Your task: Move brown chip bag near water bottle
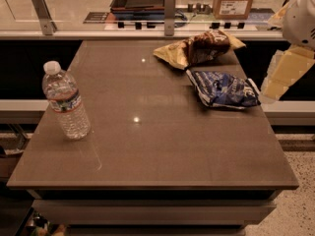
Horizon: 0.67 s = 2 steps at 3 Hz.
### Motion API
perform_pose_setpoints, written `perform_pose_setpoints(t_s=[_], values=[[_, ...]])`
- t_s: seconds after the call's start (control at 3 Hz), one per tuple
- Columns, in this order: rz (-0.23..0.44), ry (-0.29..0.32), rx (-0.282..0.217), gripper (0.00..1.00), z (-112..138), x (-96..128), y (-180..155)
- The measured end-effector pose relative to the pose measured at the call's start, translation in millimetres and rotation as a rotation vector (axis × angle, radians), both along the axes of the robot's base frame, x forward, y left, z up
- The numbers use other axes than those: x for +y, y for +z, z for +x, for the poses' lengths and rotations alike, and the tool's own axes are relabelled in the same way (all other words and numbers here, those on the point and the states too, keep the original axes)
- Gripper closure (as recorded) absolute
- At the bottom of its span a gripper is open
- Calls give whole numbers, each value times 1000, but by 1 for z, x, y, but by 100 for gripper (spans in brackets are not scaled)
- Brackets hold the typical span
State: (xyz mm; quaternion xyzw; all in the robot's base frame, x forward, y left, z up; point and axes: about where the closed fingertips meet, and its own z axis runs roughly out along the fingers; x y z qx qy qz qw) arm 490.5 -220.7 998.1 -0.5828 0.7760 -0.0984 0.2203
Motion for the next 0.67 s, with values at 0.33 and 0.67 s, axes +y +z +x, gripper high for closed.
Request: perform_pose_setpoints(t_s=[0.33,0.67], values=[[0,7,-68,0,36,2,3],[29,30,-136,0,76,9,8]])
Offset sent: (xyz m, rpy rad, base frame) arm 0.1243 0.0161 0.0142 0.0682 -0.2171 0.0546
